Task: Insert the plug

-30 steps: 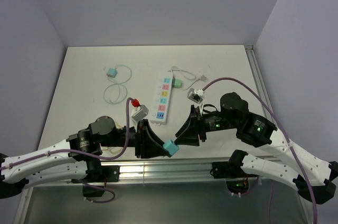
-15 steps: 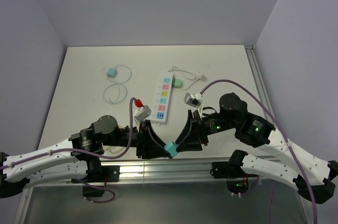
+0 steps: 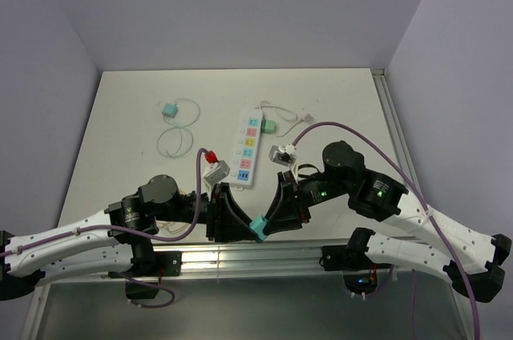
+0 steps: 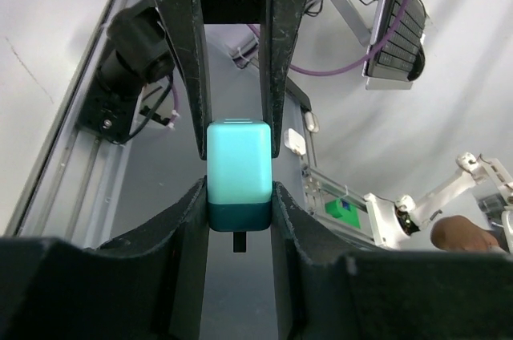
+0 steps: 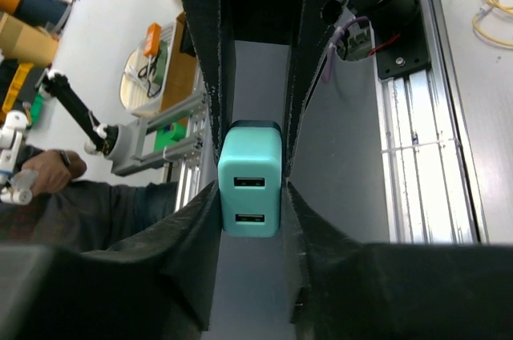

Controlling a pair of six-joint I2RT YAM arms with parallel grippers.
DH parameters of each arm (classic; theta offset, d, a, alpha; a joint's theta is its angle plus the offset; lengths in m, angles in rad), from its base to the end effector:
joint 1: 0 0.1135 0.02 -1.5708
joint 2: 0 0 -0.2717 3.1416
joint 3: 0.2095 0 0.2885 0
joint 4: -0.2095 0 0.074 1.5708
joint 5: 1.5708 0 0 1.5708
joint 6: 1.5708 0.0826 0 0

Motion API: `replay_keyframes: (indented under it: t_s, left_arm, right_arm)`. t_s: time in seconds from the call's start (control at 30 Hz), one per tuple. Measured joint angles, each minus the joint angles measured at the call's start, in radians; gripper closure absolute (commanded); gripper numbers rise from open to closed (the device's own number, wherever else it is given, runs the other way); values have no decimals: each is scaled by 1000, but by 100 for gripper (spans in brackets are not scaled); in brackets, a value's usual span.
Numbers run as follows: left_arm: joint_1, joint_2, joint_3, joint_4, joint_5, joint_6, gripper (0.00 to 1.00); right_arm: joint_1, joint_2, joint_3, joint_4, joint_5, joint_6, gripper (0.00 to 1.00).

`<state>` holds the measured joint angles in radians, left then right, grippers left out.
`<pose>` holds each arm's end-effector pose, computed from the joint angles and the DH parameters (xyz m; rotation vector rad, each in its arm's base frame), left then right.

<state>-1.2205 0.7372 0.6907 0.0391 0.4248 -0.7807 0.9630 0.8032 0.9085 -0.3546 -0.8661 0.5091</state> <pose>0.0548 -0.2491 0.3419 0.8084 1.7591 -1.8022 0.0792 0.2241 0.3669 -1.1582 1.7992 1.7408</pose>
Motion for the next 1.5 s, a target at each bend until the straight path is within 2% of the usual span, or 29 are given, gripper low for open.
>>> replay_keyframes:
  t_s: [0.07, 0.1, 0.2, 0.23, 0.27, 0.37, 0.5, 0.63, 0.73, 0.8, 0.9, 1.0, 1.2, 1.37, 1.5]
  left_arm:
    - [0, 0, 0, -6, 12, -4, 100]
    - [0, 0, 0, -7, 18, -6, 100]
    - [0, 0, 0, -16, 31, -7, 98]
    - [0, 0, 0, -19, 33, -7, 89]
    - [0, -1, 0, -21, 32, -7, 61]
    - [0, -5, 0, -29, -10, 7, 20]
    - [2, -34, 2, -127, -165, 12, 4]
    - [2, -82, 24, -261, -362, 11, 0]
    - [4, -89, 55, -342, -520, 8, 1]
    - [5, -64, 75, -378, -609, 2, 1]
    - [6, 55, 124, -442, -729, -9, 0]
    - [14, 219, 163, -491, -824, -18, 1]
    - [94, 486, 169, -540, -933, -13, 1]
    - [166, 581, 160, -463, -978, 42, 0]
    - [182, 730, 190, -411, -1002, 89, 0]
  right_arm:
    - [8, 8, 0, 0, -5, 1, 85]
    - [12, 11, 0, 2, -7, 2, 100]
    - [24, 18, 0, 2, -8, 5, 100]
    - [27, 18, 0, 2, -6, 7, 100]
    - [29, 16, 0, 2, -1, 10, 100]
    - [32, -2, 0, 4, 35, 18, 100]
    - [39, -46, 0, -17, 164, 30, 100]
    - [15, -57, 2, -103, 346, 65, 100]
    - [-73, -45, -1, -174, 451, 97, 100]
    - [-196, -35, -18, -210, 505, 109, 100]
    - [-406, -28, -82, -234, 545, 118, 100]
    - [-521, -24, -149, -254, 580, 119, 100]
    - [-560, -29, -204, -260, 666, 117, 100]
    - [-590, -32, -230, -248, 695, 98, 100]
    - [-609, -43, -261, -233, 694, 81, 100]
